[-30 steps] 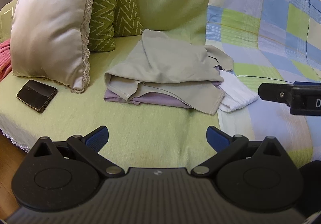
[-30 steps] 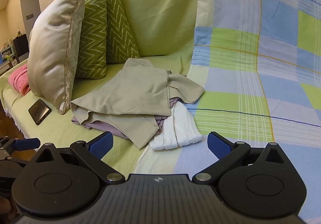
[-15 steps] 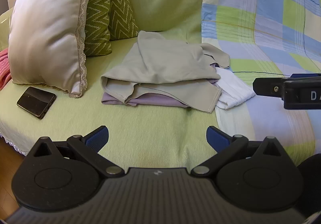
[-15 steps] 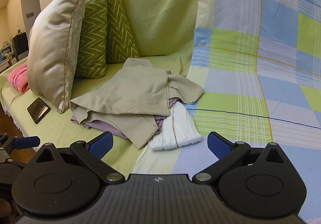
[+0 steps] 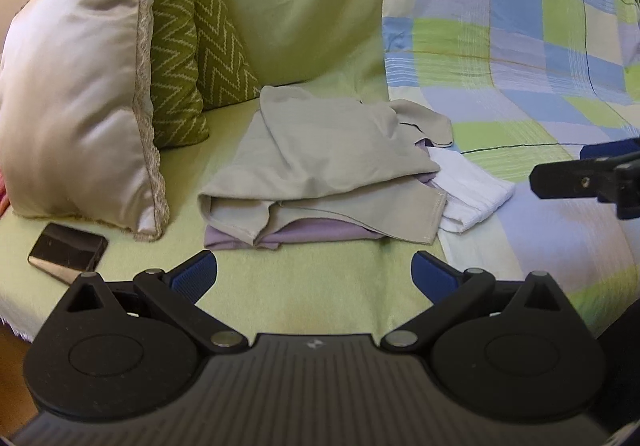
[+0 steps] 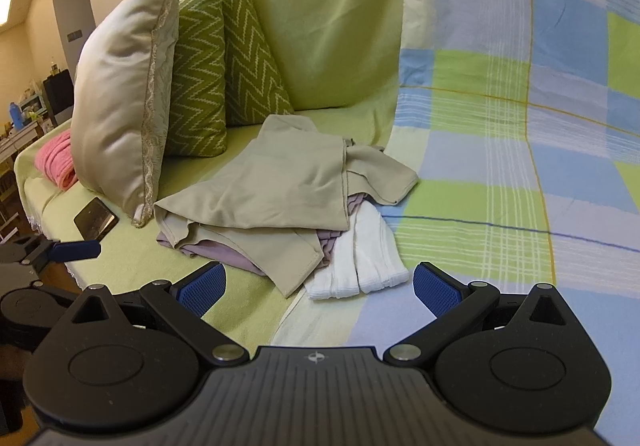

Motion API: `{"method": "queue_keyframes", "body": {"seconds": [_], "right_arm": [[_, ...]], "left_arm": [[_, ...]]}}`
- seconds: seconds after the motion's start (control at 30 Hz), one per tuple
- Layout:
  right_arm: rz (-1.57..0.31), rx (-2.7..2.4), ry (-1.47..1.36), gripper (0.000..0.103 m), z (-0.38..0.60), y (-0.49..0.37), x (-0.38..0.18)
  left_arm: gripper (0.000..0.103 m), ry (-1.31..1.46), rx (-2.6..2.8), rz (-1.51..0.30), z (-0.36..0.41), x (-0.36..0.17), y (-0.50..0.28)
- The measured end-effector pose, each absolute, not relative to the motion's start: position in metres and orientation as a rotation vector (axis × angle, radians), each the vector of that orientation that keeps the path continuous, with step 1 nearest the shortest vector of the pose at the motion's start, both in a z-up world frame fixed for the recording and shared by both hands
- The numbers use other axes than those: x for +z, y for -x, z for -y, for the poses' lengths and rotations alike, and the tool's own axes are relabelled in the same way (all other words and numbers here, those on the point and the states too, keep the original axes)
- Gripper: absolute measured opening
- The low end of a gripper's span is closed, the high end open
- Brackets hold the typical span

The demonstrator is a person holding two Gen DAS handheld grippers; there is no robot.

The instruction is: Fold clothes

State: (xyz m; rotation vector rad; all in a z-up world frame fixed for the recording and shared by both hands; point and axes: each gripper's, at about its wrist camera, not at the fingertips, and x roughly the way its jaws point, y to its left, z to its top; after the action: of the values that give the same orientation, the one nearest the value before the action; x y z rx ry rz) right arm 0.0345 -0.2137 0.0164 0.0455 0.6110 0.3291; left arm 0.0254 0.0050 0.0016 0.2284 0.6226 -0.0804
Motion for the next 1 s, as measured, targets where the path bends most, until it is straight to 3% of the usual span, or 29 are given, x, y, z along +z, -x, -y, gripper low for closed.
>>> {"method": "queue_keyframes", "body": {"seconds": [0.13,0.33,0.47,0.57,0.63,0.77,0.8,1.0], "right_arm": [[-0.566,0.363,0.134,0.101,0.207,-0.048,0.021],[-0.536,0.458,0.412,0.070,0.183,-0.082,0.003],[-0.538,0.474,0.467,0.061,0.178,-0.105,-0.009],[-0.553,0.470,0.449,0.061,0.185,-0.119,-0.016],[-0.563,0.468,0.446,0.061,0.189,-0.126,-0.020],[-0.569,0.470,0.447,0.062,0.196,-0.135,-0.026],[-0.568,0.474,0.448,0.062,0.196,-0.137,-0.027],[-0.538,0.512,0.475,0.064,0.187,-0.147,-0.025]], "left_arm": [[0.101,-0.367,-0.119,-0.580,-0.009,-0.002,-0.047],[0.088,-0.602,-0.244,-0.517,0.004,-0.021,-0.085],[0.083,-0.749,-0.389,-0.441,0.033,-0.038,-0.105],[0.072,-0.856,-0.461,-0.416,0.056,-0.052,-0.125],[0.047,-0.893,-0.476,-0.428,0.063,-0.060,-0.138],[0.020,-0.869,-0.489,-0.441,0.059,-0.055,-0.150],[0.008,-0.838,-0.487,-0.445,0.054,-0.049,-0.152],[0.004,-0.631,-0.373,-0.423,0.009,0.001,-0.169]]}}
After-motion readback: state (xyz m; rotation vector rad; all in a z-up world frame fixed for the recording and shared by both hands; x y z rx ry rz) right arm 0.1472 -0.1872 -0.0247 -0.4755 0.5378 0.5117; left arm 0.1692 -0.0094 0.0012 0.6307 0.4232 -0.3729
